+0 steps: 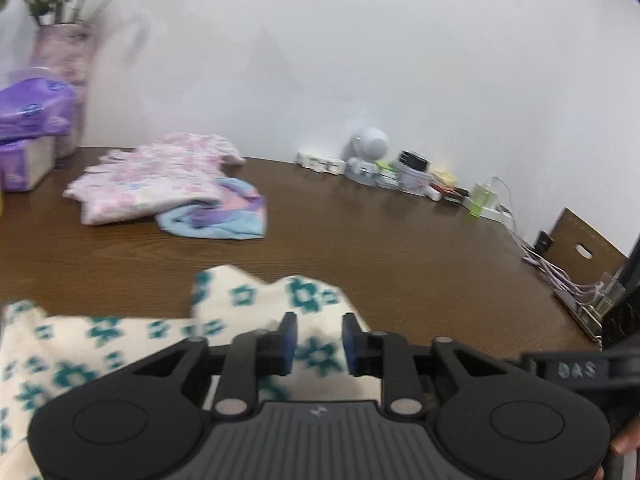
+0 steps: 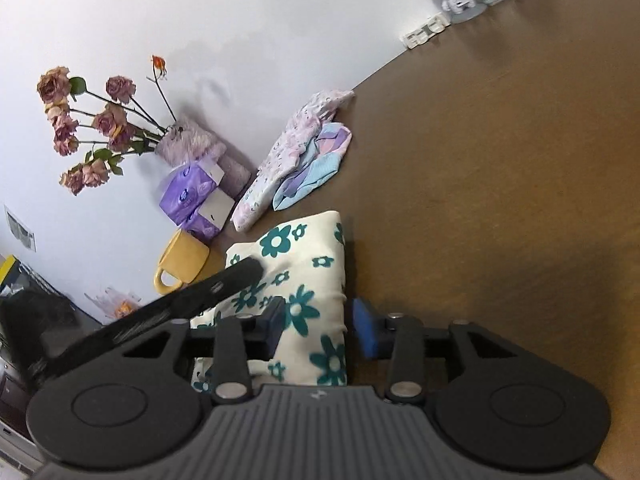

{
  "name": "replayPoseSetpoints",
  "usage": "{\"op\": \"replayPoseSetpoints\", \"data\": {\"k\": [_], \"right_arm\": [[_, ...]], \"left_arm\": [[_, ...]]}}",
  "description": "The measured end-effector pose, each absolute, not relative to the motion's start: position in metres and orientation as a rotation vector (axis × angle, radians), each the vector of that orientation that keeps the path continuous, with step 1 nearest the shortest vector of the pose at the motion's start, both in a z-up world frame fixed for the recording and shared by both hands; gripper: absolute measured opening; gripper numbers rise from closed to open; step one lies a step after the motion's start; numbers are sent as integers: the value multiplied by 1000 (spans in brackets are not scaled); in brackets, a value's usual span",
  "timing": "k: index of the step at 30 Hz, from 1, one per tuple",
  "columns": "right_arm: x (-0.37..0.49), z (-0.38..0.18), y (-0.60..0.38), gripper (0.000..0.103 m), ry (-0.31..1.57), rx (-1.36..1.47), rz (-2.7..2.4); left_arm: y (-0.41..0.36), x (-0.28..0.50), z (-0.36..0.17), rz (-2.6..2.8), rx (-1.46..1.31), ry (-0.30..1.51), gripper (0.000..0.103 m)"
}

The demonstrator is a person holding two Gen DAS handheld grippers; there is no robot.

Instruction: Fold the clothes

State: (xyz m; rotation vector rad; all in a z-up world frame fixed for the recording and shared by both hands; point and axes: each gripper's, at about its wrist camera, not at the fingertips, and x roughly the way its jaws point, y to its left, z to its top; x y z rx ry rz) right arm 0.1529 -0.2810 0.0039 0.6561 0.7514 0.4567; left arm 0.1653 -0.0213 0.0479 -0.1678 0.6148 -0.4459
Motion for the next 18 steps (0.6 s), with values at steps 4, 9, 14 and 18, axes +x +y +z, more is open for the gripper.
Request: {"op": "replayPoseSetpoints", "data": {"k": [4, 9, 14, 18], "right_arm": [[161, -3, -272, 26, 790, 648, 470], [154, 8, -267, 26, 754, 565, 462], [168, 28, -260, 26, 660, 451, 434], [190, 36, -243, 26, 636, 354, 426]], "left_arm": [[-7, 157, 46, -432, -194, 616, 22], [7, 152, 53, -443, -223, 587, 27], [2, 179, 63, -388, -146, 572, 28], [3, 210, 52, -320, -136, 648, 25]]}}
